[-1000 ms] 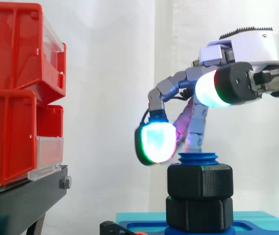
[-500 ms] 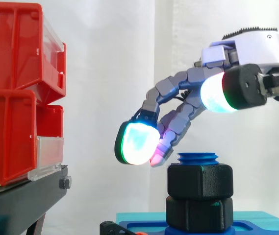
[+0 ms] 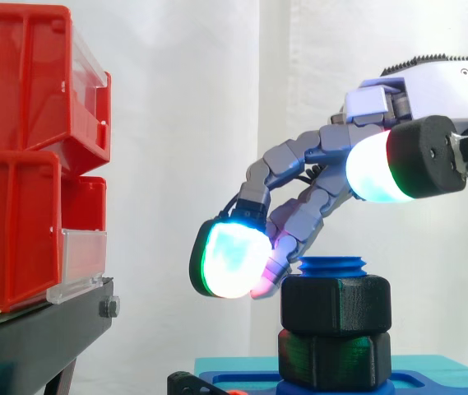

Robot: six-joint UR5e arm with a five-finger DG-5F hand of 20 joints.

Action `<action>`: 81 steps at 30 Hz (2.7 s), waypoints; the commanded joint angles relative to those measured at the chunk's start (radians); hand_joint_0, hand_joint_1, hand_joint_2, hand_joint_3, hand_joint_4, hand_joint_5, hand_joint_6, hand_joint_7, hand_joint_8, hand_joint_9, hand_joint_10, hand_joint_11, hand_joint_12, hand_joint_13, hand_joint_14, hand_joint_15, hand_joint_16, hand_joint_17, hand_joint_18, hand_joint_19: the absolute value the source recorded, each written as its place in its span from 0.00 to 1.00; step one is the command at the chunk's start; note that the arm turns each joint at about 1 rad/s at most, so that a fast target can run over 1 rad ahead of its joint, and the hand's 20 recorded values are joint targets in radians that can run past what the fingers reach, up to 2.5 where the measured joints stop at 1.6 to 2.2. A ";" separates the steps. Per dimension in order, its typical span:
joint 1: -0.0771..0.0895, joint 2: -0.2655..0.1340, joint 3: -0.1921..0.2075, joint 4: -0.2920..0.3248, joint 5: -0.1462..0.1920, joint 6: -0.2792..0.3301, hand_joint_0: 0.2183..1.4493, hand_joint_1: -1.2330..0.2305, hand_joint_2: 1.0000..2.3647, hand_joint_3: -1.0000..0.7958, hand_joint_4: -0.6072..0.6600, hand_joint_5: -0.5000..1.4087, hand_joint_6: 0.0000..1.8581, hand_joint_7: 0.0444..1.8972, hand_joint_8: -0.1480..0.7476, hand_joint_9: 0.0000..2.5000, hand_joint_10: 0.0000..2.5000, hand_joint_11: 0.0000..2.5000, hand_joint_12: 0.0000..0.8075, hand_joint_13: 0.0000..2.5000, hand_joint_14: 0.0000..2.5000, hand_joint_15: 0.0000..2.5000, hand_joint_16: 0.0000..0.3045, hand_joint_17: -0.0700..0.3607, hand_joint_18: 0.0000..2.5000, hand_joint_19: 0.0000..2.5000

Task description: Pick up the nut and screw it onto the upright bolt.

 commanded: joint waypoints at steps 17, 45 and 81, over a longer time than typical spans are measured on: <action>0.006 0.000 -0.017 0.003 0.003 0.025 0.15 0.68 0.00 0.28 0.66 0.22 0.27 0.51 0.54 0.32 0.00 0.00 0.55 0.19 0.00 0.02 0.22 0.51 0.16 0.13; -0.008 0.000 -0.028 0.000 -0.003 0.019 0.17 0.69 0.00 0.28 0.57 0.28 0.27 0.66 0.50 0.48 0.00 0.03 0.50 0.28 0.00 0.02 0.18 0.45 0.24 0.11; -0.025 0.000 -0.079 0.014 -0.004 0.017 0.17 0.69 0.00 0.28 0.58 0.31 0.27 0.71 0.43 0.61 0.00 0.03 0.47 0.35 0.00 0.03 0.18 0.44 0.31 0.11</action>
